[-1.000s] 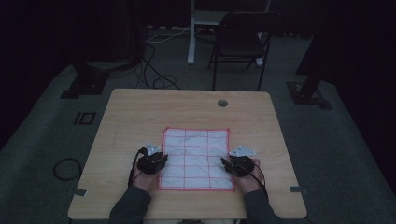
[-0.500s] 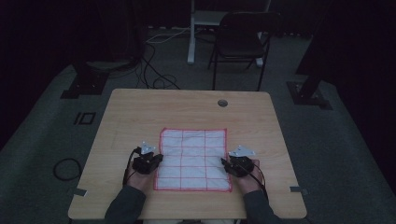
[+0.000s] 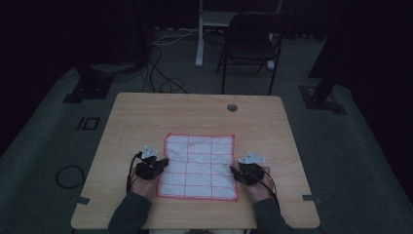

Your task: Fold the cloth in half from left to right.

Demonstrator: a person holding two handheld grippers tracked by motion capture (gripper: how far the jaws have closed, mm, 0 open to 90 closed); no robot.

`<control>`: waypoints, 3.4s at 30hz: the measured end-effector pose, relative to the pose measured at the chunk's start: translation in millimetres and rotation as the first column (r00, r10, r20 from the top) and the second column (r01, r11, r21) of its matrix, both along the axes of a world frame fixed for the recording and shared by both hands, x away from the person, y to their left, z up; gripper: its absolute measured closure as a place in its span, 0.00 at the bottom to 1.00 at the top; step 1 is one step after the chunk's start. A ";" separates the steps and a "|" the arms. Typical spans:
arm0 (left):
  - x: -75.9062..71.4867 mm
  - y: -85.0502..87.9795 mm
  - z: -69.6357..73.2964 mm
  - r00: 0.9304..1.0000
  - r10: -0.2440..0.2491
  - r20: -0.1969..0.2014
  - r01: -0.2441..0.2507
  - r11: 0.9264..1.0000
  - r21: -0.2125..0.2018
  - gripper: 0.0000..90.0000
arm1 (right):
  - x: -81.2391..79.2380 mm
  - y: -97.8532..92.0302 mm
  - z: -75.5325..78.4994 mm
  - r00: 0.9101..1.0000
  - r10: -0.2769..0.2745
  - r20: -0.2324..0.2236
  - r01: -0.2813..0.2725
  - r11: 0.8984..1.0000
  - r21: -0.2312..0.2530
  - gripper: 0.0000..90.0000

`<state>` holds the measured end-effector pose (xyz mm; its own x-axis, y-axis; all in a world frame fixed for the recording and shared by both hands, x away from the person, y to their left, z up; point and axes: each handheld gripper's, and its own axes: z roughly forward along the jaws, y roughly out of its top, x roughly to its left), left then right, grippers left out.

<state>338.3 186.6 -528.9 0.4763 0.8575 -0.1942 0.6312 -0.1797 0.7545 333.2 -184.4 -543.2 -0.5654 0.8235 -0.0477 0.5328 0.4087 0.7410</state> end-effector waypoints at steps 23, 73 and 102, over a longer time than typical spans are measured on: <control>3.8 -32.0 36.3 0.991 -0.101 0.085 0.108 0.991 -0.084 0.98 | 0.6 -1.8 -0.8 1.000 0.001 -0.008 -0.001 1.000 0.014 0.64; 21.3 -91.1 39.3 0.977 -0.203 0.072 0.208 0.975 -0.076 0.98 | 0.5 -2.8 -1.3 1.000 0.001 -0.011 -0.001 1.000 0.022 0.63; 26.9 -124.7 42.4 0.966 -0.249 0.071 0.254 0.964 -0.081 0.98 | 0.5 -3.0 -1.5 1.000 0.003 -0.009 -0.002 1.000 0.024 0.63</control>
<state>365.2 61.8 -486.5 0.6873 0.6894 -0.2288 0.5276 -0.2573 0.8096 333.7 -187.4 -544.7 -0.5677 0.8229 -0.0230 0.5388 0.3925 0.7454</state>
